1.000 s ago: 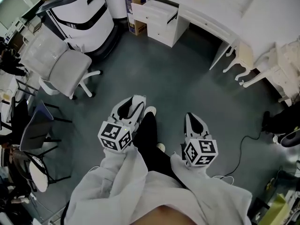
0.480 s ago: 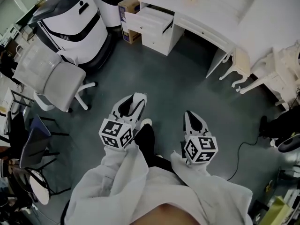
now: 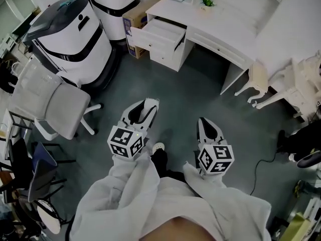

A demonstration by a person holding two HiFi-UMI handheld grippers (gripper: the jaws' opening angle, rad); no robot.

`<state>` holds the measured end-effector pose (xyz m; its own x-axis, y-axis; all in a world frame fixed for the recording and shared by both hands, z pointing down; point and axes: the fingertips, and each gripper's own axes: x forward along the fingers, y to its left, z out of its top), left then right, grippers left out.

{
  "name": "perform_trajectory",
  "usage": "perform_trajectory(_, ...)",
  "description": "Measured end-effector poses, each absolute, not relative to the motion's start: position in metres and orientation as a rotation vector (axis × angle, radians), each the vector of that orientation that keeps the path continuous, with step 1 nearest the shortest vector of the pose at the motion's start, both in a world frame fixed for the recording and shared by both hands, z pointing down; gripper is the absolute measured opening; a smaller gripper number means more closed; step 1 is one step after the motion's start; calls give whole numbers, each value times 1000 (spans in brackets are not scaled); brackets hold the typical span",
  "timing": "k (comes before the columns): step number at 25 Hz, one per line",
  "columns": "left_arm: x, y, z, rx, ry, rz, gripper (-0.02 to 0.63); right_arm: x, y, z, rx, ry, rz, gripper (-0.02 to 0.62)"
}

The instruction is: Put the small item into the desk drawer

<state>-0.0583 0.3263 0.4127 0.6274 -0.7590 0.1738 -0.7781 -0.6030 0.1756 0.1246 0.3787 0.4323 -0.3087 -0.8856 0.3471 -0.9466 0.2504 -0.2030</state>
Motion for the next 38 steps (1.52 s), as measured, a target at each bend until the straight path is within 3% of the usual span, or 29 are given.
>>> perform_trajectory(13, -87, 237, 419, 2642, -1207, 121, 175, 96, 295, 441, 1795, -2328, 600, 34)
perform_trajectory(38, -137, 192, 445, 2507, -1361, 173, 175, 35, 202, 461, 1533, -2452, 673, 34)
